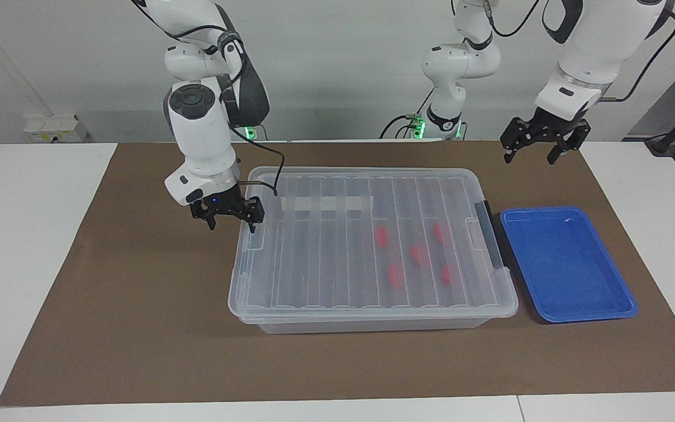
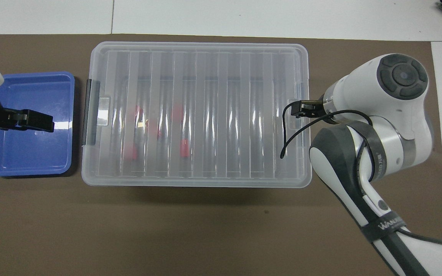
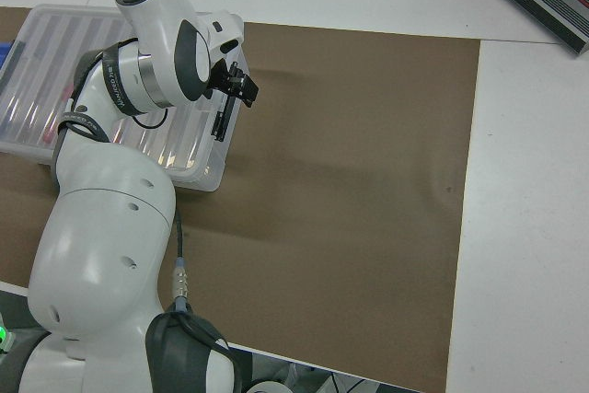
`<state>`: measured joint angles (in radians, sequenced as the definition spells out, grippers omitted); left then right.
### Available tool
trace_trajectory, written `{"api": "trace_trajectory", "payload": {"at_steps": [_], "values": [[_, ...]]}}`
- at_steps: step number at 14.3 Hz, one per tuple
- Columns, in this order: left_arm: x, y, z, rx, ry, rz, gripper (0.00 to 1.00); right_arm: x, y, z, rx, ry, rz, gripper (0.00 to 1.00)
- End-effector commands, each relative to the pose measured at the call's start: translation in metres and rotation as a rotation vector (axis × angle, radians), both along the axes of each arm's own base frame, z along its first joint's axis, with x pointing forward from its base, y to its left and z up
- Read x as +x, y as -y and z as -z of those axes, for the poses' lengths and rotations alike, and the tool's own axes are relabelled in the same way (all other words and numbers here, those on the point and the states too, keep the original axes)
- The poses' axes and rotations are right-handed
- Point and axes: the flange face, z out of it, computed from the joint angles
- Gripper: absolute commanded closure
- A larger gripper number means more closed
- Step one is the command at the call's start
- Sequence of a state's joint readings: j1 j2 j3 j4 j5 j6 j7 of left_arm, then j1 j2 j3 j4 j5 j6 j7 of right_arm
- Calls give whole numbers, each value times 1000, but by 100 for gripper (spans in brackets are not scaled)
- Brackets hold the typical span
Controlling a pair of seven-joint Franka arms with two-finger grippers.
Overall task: Place red block in blue tray from box
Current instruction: 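Slide the clear lid away from the box opening with the right gripper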
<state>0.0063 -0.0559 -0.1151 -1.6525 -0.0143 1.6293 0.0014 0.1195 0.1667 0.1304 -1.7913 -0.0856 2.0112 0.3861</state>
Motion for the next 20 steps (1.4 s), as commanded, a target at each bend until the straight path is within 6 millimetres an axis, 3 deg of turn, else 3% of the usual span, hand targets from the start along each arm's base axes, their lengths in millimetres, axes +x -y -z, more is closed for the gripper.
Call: {"api": "trace_trajectory", "payload": {"at_steps": [1,10,20], "values": [[-6,-1,-1,5,5,2,0,-6,24,-3,-26,-17,-38,1],[-6,-1,-1,5,5,2,0,-4,133,-8,-46,-90,-241,0],[-6,-1,-1,5,5,2,0,-5,214,-6,-50,-94,-431,0]]}}
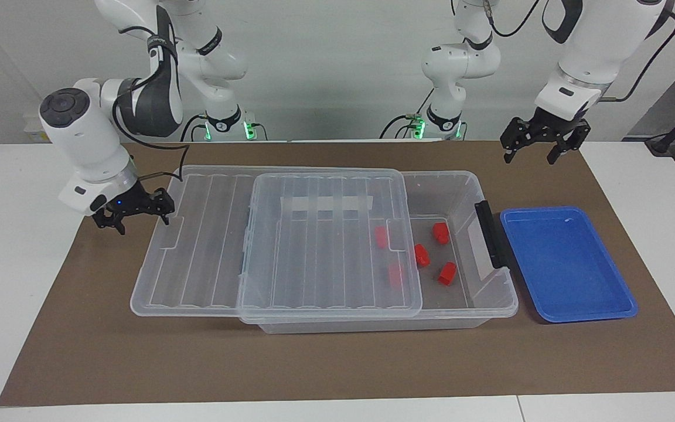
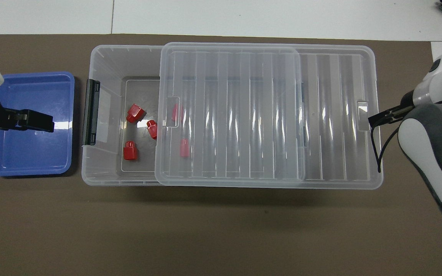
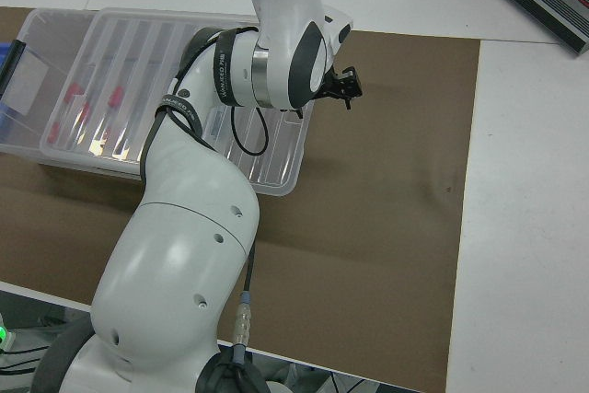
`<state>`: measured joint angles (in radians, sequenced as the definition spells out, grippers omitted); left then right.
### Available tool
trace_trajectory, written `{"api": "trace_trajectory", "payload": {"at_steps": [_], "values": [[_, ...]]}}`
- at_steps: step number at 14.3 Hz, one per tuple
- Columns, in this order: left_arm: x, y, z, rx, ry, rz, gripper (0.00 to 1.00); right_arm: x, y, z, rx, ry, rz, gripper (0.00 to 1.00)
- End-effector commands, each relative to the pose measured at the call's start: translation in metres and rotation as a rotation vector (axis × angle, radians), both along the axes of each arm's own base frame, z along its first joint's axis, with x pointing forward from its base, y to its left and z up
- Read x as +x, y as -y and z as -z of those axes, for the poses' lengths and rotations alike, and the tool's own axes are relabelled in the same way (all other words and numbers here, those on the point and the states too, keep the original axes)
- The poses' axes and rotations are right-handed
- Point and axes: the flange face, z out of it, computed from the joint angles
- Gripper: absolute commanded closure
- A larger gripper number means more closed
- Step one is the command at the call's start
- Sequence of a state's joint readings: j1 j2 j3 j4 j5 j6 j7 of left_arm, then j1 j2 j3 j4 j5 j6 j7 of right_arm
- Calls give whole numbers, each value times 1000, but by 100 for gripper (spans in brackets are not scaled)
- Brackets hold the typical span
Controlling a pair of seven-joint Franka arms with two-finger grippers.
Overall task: Place red block in blue tray from box
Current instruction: 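Slide the clear lid away from the box opening with the right gripper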
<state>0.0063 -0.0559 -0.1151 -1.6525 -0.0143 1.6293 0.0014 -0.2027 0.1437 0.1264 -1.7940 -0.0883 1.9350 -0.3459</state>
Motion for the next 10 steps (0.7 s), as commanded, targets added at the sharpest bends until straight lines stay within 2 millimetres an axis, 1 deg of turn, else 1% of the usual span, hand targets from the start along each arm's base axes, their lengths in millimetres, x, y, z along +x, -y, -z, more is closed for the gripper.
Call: {"api": "trace_trajectory", "payload": {"at_steps": [1,3,6,8,10], "values": [[-6,-1,-1,5,5,2,0,-9,22,0,-12,-1,-41,0],[-6,-1,-1,5,5,3,0,-10,29,0,-12,-2,-45,0],[-6,-1,-1,5,5,2,0,-9,28,0,-12,-1,-38,0],[-6,-1,-1,5,5,2,0,-8,22,-6,-7,5,-10,0],[-6,-1,-1,5,5,2,0,-13,8,-24,-12,25,107,0]]}}
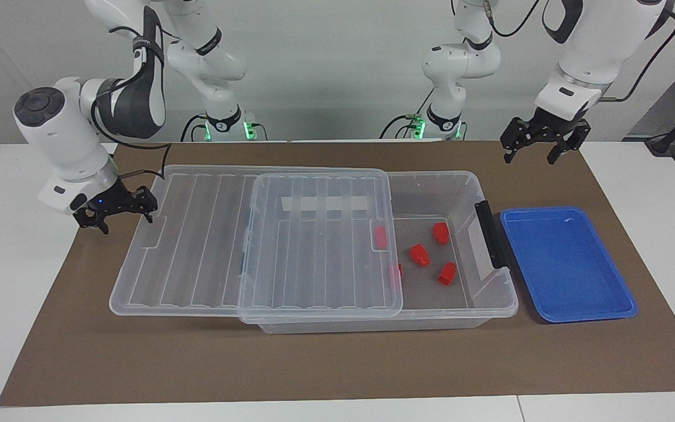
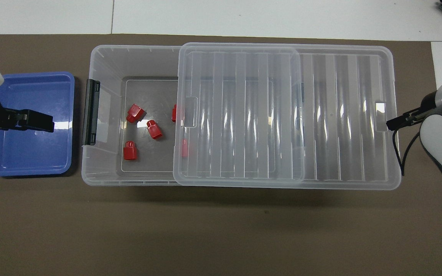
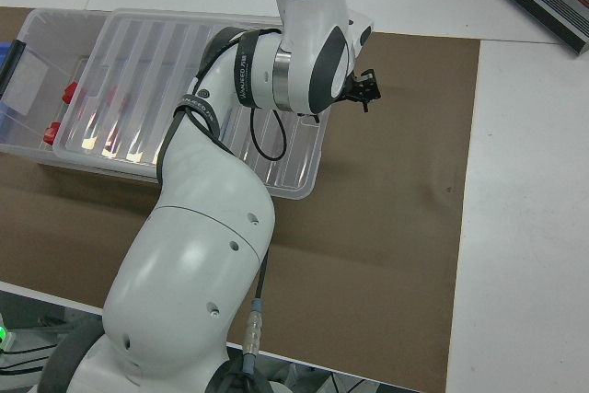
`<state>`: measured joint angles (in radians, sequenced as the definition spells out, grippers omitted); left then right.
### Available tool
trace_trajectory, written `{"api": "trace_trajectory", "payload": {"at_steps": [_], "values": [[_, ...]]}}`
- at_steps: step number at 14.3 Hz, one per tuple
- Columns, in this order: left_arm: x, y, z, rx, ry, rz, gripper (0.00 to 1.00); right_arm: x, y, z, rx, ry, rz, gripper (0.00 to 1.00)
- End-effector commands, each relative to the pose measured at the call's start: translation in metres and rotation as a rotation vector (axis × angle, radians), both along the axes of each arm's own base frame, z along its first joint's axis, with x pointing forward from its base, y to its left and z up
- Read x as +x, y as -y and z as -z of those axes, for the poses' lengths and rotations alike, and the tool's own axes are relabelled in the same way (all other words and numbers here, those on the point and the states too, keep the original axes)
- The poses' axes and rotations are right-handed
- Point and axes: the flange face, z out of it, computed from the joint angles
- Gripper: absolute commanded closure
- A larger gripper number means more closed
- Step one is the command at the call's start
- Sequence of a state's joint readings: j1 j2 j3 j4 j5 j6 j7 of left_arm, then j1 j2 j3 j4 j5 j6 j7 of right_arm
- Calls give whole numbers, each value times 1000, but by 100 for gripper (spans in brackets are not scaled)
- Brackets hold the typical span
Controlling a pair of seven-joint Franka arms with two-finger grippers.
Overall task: Place red block in blue tray from box
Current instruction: 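Slide the clear lid away from the box opening with the right gripper, then reach the left gripper into the box while the right gripper holds still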
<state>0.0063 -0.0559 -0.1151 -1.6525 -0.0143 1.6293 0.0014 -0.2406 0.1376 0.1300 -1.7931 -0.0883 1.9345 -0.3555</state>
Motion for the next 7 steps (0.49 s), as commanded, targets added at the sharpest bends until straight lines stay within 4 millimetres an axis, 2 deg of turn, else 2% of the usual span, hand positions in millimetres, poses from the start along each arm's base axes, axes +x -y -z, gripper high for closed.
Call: {"api": "trace_trajectory", "payload": {"at_steps": [1,2,4,5,6,7], "values": [[-6,-1,-1,5,5,2,0,-13,-29,-27,-8,22,140,0],[-7,-1,-1,5,1,-3,0,-17,-39,-36,-8,27,205,0],[-8,-2,-1,6,-8,-3,0,-23,-74,-52,-5,57,291,0],[-7,-6,-1,5,0,-12,0,-24,-90,-59,-1,72,328,0],[-5,-18,-1,5,1,-47,0,-26,-106,-67,3,86,357,0],[-5,-19,-1,2,5,-113,0,-25,-115,-78,10,100,388,0]]}}
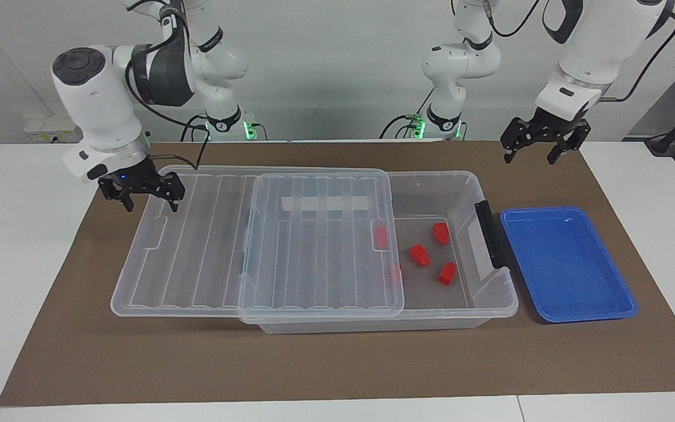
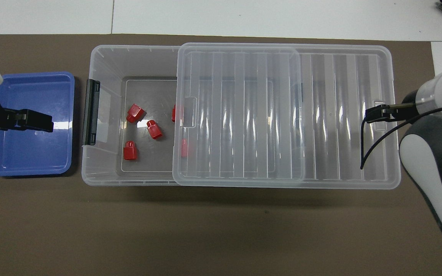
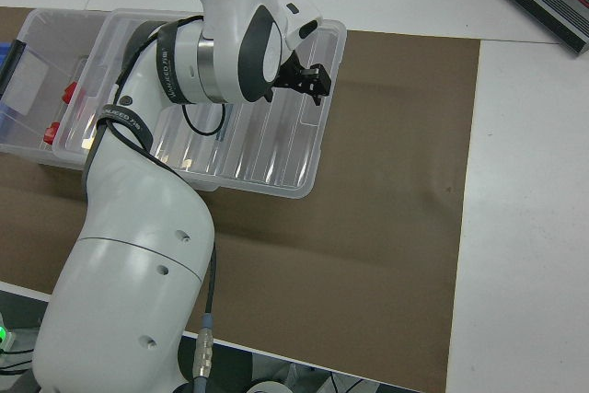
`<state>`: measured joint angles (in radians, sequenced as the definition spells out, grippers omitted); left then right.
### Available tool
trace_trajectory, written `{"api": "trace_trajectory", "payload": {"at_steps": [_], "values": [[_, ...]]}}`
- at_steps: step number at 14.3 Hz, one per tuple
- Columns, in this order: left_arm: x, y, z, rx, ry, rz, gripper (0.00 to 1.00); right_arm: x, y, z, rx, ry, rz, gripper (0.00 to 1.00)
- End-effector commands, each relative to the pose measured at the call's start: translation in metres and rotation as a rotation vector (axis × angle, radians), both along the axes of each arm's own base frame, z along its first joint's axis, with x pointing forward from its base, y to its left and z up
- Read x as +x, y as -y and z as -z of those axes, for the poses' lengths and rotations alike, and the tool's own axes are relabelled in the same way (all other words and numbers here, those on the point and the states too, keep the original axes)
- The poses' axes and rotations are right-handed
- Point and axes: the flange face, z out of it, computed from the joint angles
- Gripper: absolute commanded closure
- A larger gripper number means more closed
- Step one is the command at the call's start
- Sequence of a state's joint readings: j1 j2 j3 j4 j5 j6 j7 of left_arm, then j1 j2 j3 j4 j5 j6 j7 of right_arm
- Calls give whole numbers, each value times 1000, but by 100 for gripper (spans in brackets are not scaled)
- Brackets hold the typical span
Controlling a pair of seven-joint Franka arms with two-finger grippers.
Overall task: Place red block in blue tray from box
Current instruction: 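Reach the left gripper into the box while the right gripper holds still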
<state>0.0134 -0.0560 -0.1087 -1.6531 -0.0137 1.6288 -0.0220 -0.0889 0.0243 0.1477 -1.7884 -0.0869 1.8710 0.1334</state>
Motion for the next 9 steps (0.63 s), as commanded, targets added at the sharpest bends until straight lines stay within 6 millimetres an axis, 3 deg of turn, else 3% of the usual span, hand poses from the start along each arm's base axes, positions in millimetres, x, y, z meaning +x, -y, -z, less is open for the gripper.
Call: {"api": "trace_trajectory", "payload": {"at_steps": [1,6,9], "values": [[-4,-7,0,-3,14,-189,0,-1,-18,-29,17,21,100,0],[9,30,11,-63,114,-508,0,-4,-28,-78,42,12,132,0],[25,83,41,-32,118,-539,0,-12,-24,-92,46,-36,145,0]]}}
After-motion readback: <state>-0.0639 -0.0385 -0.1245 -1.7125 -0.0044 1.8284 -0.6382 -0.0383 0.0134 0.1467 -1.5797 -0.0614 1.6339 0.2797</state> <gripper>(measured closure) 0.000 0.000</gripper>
